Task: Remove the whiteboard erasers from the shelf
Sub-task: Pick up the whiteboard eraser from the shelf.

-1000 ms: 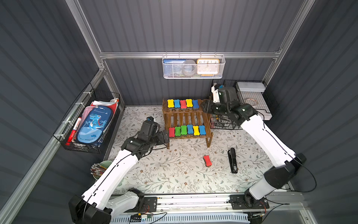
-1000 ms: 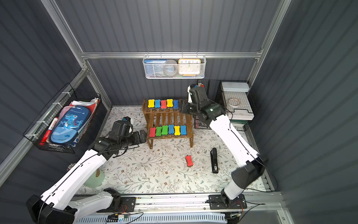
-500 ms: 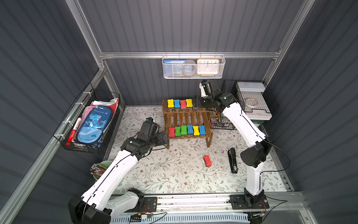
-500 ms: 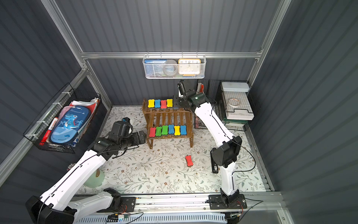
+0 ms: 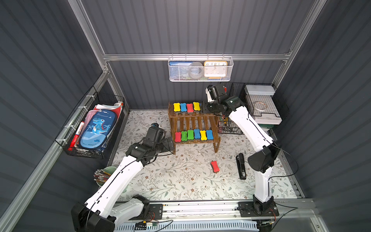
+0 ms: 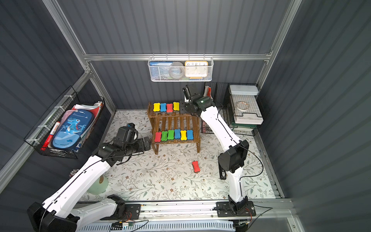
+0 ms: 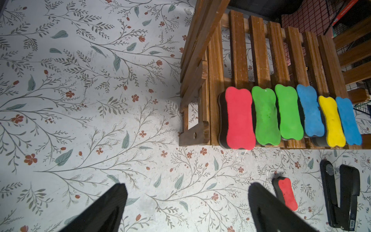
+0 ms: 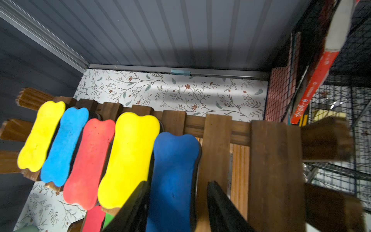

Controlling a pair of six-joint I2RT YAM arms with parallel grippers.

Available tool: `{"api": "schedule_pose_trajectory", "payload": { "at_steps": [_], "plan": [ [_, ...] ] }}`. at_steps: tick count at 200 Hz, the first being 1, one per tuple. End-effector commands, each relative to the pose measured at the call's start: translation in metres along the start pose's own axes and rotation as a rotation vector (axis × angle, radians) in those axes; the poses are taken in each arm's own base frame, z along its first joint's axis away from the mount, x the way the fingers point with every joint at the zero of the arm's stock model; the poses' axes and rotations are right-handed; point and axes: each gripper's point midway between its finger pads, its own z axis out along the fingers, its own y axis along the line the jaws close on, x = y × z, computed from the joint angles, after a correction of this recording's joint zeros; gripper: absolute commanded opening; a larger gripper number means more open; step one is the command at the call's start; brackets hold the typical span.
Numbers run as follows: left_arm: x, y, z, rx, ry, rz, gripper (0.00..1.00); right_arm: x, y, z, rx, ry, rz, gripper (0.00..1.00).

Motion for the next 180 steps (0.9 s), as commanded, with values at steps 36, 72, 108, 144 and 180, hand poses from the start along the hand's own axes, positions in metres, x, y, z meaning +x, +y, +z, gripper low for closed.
{"api": "schedule_pose_trajectory", "payload": {
  "at_steps": [36,72,108,144,180],
  "plan": [
    [0.008,0.007,0.001,-0.022,0.016,0.021,0.99,-0.001,-0.005,0.001,0.047,0.003,-0.024,0.52],
    [0.009,0.007,0.002,-0.02,0.02,0.017,0.99,0.004,-0.003,0.009,0.063,0.028,-0.047,0.52],
    [0.009,0.008,0.001,-0.026,0.02,0.018,0.99,0.011,-0.009,0.014,0.089,0.051,-0.052,0.48],
    [0.009,0.007,0.002,-0.024,0.026,0.017,0.99,0.002,-0.005,0.004,0.068,0.018,-0.048,0.36],
    [0.006,0.008,-0.003,-0.027,0.014,0.017,0.99,-0.018,0.002,-0.038,0.03,-0.076,-0.017,0.31]
  ]
}}
